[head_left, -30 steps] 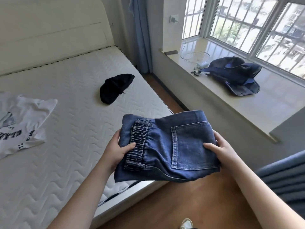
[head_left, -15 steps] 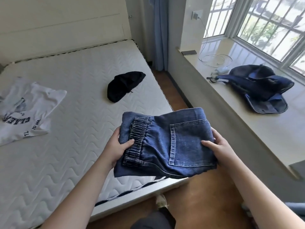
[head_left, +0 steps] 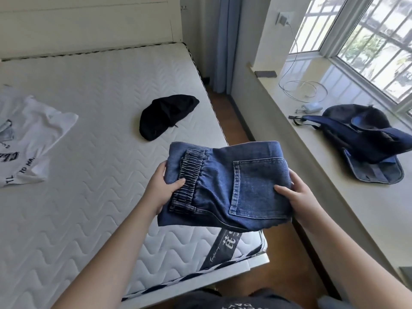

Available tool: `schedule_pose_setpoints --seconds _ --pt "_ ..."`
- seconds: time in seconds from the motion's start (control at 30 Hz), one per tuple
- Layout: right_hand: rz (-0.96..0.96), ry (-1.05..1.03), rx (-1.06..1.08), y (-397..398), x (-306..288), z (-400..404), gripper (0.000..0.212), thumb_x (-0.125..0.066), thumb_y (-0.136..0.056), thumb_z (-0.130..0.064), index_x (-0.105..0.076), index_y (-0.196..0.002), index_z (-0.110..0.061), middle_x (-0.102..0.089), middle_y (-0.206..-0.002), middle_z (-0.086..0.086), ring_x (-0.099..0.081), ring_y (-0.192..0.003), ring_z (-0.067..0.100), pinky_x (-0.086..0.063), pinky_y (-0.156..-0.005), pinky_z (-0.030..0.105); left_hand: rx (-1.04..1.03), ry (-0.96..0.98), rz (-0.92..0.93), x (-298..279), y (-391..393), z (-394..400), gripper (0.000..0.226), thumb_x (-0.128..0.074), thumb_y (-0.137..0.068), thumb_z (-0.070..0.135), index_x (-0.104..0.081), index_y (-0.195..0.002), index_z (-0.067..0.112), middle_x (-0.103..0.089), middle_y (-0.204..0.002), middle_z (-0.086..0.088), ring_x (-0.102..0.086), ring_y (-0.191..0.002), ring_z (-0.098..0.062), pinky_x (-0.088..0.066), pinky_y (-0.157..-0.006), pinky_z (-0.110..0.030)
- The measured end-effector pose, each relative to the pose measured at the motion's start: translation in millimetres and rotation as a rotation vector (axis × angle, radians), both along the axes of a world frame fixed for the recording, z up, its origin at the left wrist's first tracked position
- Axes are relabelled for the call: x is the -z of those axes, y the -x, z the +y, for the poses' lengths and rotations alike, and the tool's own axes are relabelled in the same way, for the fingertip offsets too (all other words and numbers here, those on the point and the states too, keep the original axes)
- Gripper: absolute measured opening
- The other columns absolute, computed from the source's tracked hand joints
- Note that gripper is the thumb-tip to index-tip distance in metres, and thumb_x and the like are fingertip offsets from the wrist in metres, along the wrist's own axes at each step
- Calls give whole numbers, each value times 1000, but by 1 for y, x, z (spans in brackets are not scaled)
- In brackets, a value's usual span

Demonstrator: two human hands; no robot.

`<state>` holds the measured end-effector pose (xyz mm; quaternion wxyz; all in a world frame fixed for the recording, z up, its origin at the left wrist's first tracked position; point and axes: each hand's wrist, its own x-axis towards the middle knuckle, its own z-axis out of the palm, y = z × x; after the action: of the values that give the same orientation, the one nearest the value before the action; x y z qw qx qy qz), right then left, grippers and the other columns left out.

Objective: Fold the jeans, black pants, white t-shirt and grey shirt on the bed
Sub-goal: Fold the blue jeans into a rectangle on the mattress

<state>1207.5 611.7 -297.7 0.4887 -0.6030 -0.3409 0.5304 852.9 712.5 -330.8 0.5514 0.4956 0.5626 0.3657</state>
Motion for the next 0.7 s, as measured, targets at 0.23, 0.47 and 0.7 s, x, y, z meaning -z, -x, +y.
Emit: schedule_pose_setpoints --seconds 0.23,0.47,0.7 --pt "-3 19 -66 -21 10 53 58 -59 -90 3 -49 -139 -27 -67 -123 10 -65 -111 29 -54 -94 44 -45 -27 101 1 -16 29 62 -82 -77 21 -49 -129 26 -69 -112 7 -68 -99 -10 -55 -91 -39" --pt "-24 72 -76 -51 52 121 55 -73 -82 -15 -53 -130 -34 -68 -120 -1 -66 -110 21 -55 -88 40 -160 3 181 17 -38 62 61 -82 -74 29 -47 -123 42 -67 -114 11 -67 -100 -9 -54 -92 -42" --pt "-30 112 -214 -72 96 209 49 -70 -76 -22 -59 -121 -38 -69 -119 -2 -64 -112 21 -49 -100 50 -258 28 281 57 -63 112 58 -80 -76 28 -47 -120 47 -65 -115 16 -63 -104 -2 -50 -97 -37"
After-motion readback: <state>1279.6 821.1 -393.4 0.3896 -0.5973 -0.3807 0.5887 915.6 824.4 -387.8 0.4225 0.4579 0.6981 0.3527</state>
